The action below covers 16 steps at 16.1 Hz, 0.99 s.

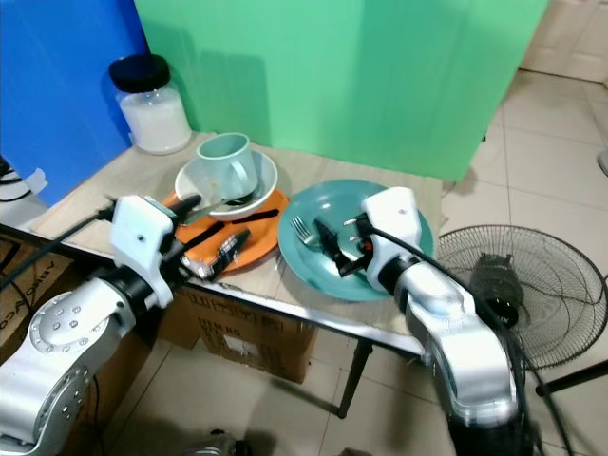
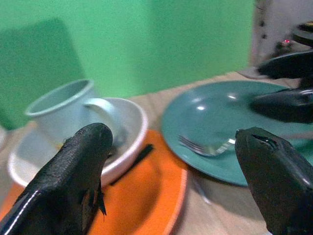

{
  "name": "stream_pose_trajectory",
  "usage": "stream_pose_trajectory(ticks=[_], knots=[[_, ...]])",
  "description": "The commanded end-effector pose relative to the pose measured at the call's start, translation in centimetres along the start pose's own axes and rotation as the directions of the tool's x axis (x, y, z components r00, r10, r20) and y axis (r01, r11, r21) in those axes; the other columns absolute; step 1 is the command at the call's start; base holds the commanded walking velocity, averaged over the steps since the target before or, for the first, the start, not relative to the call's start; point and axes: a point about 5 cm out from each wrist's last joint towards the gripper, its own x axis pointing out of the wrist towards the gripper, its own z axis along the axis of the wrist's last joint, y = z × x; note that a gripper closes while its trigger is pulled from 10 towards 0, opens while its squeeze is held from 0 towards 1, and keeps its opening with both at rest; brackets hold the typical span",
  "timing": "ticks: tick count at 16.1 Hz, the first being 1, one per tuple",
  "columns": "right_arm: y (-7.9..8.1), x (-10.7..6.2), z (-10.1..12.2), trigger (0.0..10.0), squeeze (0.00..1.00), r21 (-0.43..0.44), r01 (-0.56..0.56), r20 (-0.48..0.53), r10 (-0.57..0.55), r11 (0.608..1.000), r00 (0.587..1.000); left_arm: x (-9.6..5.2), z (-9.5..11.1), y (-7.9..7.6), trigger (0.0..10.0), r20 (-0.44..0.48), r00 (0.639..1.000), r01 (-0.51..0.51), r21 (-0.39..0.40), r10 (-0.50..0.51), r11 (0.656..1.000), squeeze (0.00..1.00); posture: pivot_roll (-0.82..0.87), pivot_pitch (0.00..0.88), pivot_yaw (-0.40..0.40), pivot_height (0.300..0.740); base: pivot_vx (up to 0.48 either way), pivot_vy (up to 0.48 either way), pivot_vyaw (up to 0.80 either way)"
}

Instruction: Setting the table

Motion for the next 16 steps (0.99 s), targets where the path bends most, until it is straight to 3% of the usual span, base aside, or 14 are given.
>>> stream_pose_trajectory(ticks=[1,3,4,5,8,9,10,16], knots=[[-0.1,0.7,-0.5,10.0,1.0,-0.02,-0.048,-0.05,0.047,0.999,0.998,-0.2,-0.1,-0.6,10.0,-0.02,0.997,0.071,-0.003,-0.071,0.997,0.33,0.06,0.087,0.035,0.74,0.0,0.0,0.0],[-0.7,2.1,-0.7,10.0,1.0,-0.048,-0.091,-0.104,0.086,0.995,0.991,-0.5,-0.6,-1.0,10.0,-0.063,0.987,0.147,0.005,-0.147,0.989,0.31,0.06,0.087,0.036,0.74,0.0,0.0,0.0],[-1.2,3.1,-0.7,10.0,0.77,-0.073,-0.124,-0.144,0.112,0.99,0.983,-0.8,-0.9,-1.3,10.0,-0.09,0.977,0.196,0.001,-0.195,0.981,0.28,0.06,0.086,0.038,0.74,0.0,0.0,0.0],[-1.5,3.6,-0.7,10.0,0.0,-0.068,-0.138,-0.163,0.125,0.988,0.979,-0.9,-1.0,-1.4,10.0,-0.103,0.97,0.219,-0.001,-0.218,0.976,0.11,0.07,0.088,0.04,0.74,0.0,0.0,0.0],[-2.9,5.7,-0.9,10.0,0.0,-0.071,-0.182,-0.245,0.16,0.981,0.956,-1.4,-1.5,-1.9,10.0,-0.151,0.942,0.302,0.001,-0.298,0.953,0.02,0.07,0.089,0.04,0.74,0.0,0.0,0.0],[-3.1,5.9,-0.9,8.1,0.0,-0.079,-0.183,-0.26,0.157,0.98,0.953,-1.5,-1.5,-2.0,10.0,-0.152,0.942,0.304,0.001,-0.301,0.953,0.02,0.07,0.088,0.038,0.74,0.0,0.0,0.0],[-3.4,6.3,-1.1,0.0,0.0,-0.066,-0.212,-0.298,0.183,0.975,0.937,-1.6,-1.5,-2.0,10.0,-0.155,0.939,0.312,0.0,-0.308,0.95,0.01,0.07,0.089,0.037,0.74,0.0,0.0,0.0],[-4.5,6.8,-1.8,0.0,0.0,-0.039,-0.268,-0.391,0.232,0.963,0.891,-1.7,-1.6,-2.2,10.0,-0.162,0.927,0.34,-0.009,-0.337,0.94,0.02,0.07,0.089,0.033,0.74,0.0,0.0,0.0]])
